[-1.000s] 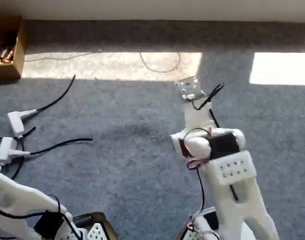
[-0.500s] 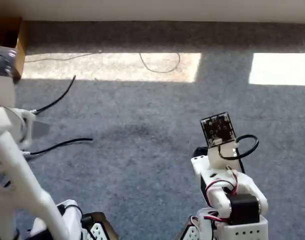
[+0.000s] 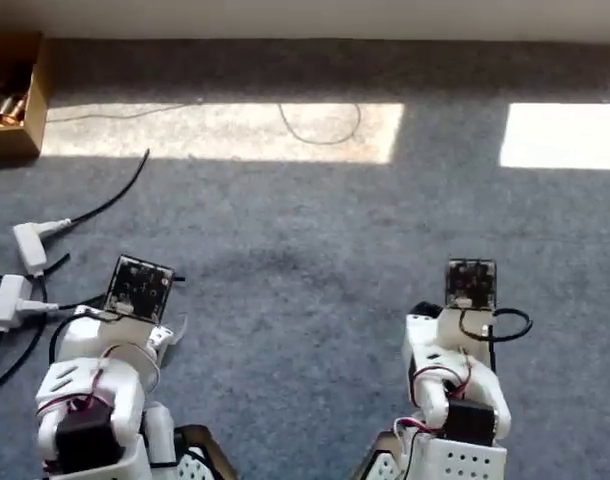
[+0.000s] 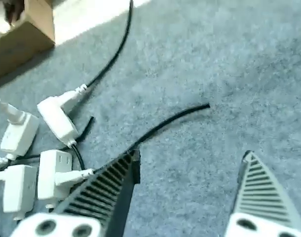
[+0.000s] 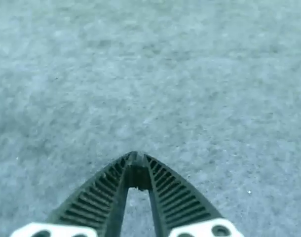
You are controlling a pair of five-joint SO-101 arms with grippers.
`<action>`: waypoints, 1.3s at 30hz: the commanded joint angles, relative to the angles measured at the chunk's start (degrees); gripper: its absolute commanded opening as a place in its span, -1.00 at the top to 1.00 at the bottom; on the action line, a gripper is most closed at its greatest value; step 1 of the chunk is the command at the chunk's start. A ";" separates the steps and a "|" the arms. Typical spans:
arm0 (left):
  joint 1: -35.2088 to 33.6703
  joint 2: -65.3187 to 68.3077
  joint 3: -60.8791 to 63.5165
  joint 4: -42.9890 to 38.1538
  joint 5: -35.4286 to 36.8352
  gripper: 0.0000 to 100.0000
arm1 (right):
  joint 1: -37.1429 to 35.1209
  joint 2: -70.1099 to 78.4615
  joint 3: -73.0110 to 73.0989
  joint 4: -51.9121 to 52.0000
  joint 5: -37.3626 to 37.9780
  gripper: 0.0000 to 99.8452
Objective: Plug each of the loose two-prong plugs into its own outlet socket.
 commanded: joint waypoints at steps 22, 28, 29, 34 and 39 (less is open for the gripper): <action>0.48 -1.10 21.32 -2.55 7.74 0.37 | 2.42 -1.01 9.89 -3.82 -3.25 0.98; 0.57 -1.27 21.32 -1.85 7.74 0.37 | 2.42 -1.01 9.89 -3.82 -3.25 0.98; 0.57 -1.27 21.32 -1.85 7.74 0.37 | 2.42 -1.01 9.89 -3.82 -3.25 0.98; 0.57 -1.27 21.32 -1.85 7.74 0.37 | 2.42 -1.01 9.89 -3.82 -3.25 0.98; 0.57 -1.27 21.32 -1.85 7.74 0.37 | 2.42 -1.01 9.89 -3.82 -3.25 0.98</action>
